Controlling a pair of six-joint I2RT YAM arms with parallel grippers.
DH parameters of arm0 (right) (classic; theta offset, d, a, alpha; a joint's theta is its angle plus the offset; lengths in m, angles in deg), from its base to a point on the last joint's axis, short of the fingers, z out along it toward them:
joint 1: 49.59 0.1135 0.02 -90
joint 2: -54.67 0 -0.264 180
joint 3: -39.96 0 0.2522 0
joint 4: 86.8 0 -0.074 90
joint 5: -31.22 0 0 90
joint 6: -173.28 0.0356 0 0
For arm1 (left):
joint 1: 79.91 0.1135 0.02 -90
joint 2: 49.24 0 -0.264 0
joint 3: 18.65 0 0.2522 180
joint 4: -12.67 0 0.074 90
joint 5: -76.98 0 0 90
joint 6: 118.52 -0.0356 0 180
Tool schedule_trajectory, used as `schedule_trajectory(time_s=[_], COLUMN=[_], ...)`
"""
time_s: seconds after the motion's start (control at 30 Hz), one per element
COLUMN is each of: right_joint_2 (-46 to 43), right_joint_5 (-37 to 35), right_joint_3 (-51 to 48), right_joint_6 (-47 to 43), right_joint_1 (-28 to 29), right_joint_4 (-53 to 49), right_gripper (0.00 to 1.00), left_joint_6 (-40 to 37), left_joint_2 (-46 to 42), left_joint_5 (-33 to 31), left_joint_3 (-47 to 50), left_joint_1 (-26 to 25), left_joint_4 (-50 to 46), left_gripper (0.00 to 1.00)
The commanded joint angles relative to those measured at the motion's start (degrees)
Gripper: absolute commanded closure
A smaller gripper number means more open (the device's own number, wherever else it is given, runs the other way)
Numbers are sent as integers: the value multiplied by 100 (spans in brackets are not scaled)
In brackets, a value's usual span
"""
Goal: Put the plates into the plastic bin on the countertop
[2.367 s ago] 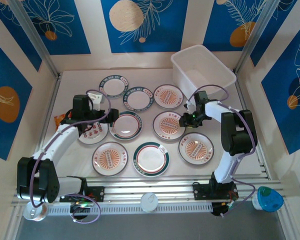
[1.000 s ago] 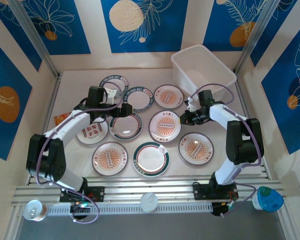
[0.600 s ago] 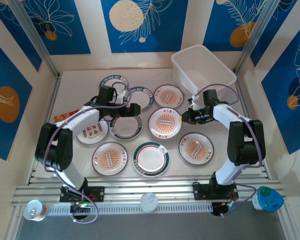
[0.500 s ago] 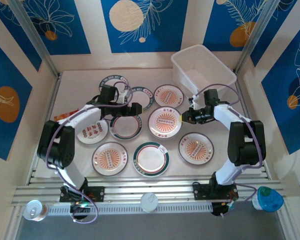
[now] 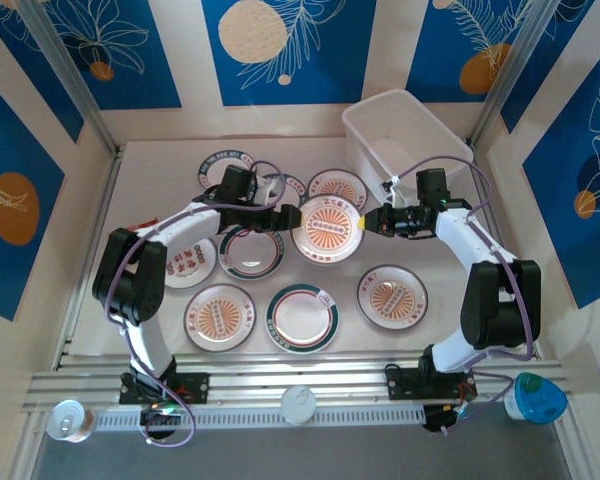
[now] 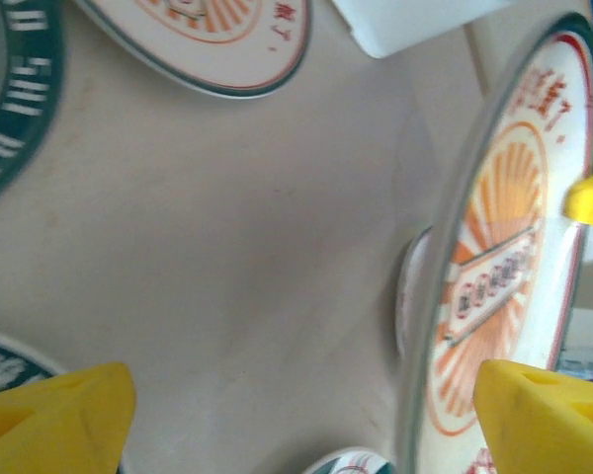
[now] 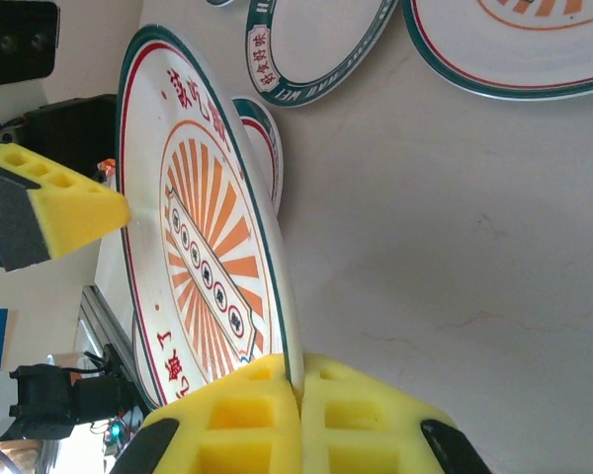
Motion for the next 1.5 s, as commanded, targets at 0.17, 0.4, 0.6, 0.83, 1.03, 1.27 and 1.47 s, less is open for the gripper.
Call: schedule_trajectory(time_s=[0.17, 0.4, 0.6, 0.83, 1.03, 1.27, 1.47], right_joint_2=[-247, -312, -489, -692, -780, -818, -795], right_joint_5=[424, 492, 541, 581, 482, 433, 476], right_joint_3=[174, 148, 61, -53, -84, -169, -122], right_joint_6=[116, 115, 233, 166, -6, -74, -38], right_joint_1=[-95, -111, -195, -290, -278, -248, -171], right_joint_4=[-111, -93, 8, -83, -440, -598, -624], right_gripper=[100, 100, 100, 74, 69, 85, 93], left_joint_6=[259, 734, 1076, 1451, 1573, 1559, 1533], left_joint_2=[39, -88, -179, -311, -322, -257, -216], left_joint_5=[824, 1176, 1351, 1395, 1393, 1395, 1400], left_joint_3=[-154, -14, -27, -66, -123, -298, -443], left_joint_1=[-98, -107, -166, -272, -298, -351, -406], left_joint_4=[241, 806, 1126, 1577, 1682, 1550, 1443], left_gripper=[37, 69, 90, 100, 100, 100, 100])
